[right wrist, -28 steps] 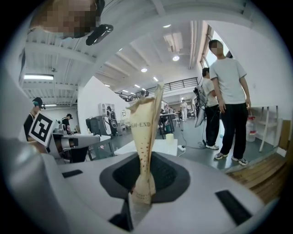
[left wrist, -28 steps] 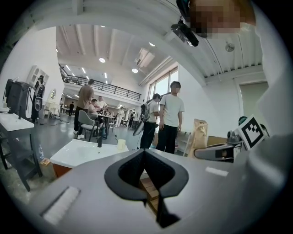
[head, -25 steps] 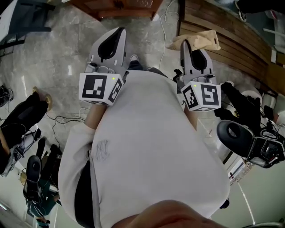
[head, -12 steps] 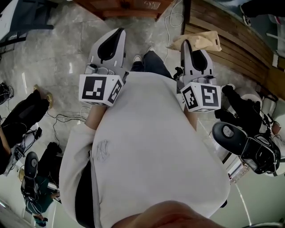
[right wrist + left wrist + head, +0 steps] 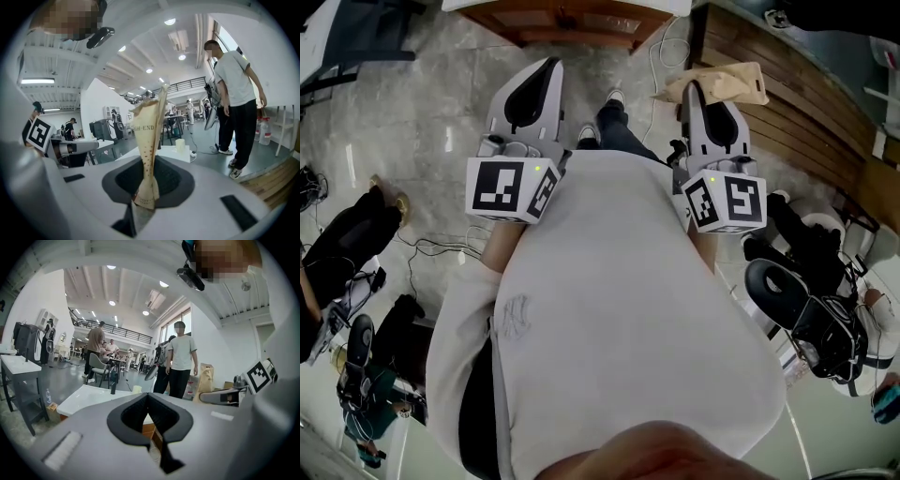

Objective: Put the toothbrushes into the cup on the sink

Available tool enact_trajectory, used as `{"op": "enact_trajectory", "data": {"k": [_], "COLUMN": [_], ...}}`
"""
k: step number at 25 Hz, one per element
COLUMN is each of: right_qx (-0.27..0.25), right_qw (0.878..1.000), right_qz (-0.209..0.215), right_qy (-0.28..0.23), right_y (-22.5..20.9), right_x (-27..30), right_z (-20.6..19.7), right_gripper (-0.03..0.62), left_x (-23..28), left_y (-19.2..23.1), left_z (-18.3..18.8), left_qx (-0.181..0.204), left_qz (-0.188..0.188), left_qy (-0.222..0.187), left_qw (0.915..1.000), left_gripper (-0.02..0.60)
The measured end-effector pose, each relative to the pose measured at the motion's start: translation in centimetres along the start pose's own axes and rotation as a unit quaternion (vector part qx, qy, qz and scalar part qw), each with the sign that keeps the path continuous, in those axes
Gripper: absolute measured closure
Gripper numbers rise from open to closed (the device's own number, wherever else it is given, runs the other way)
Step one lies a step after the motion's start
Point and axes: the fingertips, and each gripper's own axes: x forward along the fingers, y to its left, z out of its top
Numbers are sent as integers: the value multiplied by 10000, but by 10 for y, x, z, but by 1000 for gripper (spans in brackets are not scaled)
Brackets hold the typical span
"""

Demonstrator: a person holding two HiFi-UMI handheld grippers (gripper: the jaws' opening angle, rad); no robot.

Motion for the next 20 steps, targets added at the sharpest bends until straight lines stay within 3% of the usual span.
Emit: {"op": "enact_trajectory", "data": {"k": [20], "right_qx": [14], "right_qw": [9998], "right_qz": [194], "right_qy": [-16], "right_y": [-93], "right_x": [65], "right_z": [37], "right_gripper": [539], "left_x": [108], "left_y": [-16], "left_z": [37], "left_qx": [119], "left_qz": [153], "left_qy": [-248], "left_qw": [9995], "left_gripper": [581]}}
